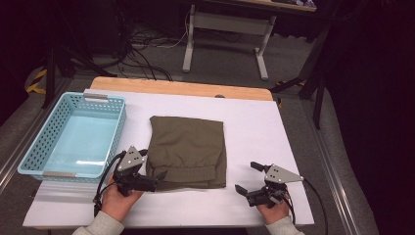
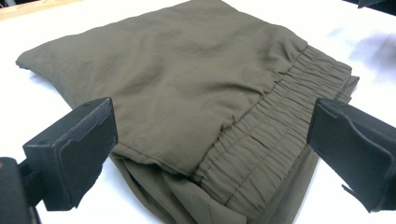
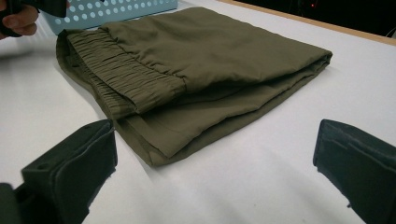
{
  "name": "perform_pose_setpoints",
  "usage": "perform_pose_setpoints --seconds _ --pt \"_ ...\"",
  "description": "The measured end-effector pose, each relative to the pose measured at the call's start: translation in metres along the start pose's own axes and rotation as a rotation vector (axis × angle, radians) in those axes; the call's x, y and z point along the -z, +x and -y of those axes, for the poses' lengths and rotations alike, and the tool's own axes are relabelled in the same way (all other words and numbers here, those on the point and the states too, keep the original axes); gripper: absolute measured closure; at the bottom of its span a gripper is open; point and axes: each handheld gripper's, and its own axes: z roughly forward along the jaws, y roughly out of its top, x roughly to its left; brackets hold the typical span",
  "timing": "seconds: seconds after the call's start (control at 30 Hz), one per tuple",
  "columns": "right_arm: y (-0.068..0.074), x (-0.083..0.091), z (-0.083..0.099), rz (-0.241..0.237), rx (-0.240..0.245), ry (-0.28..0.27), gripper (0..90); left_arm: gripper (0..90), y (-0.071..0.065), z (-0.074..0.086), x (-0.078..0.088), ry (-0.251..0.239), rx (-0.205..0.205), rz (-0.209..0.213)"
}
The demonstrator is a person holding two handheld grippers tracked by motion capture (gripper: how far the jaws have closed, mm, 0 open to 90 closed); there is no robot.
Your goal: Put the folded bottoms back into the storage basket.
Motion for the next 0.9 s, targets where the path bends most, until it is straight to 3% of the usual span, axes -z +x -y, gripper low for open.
perform_pose_setpoints --seconds 0.4,0.9 --pt "0.000 0.000 0.000 -0.003 0.000 0.003 0.3 2.7 0.003 -0.016 -0.008 0.022 -0.001 0.016" --pt "-0.001 0.000 0.000 -0.007 -0.004 -0.001 0.4 2.7 0.012 -0.034 -0.027 0.077 -0.005 -0.026"
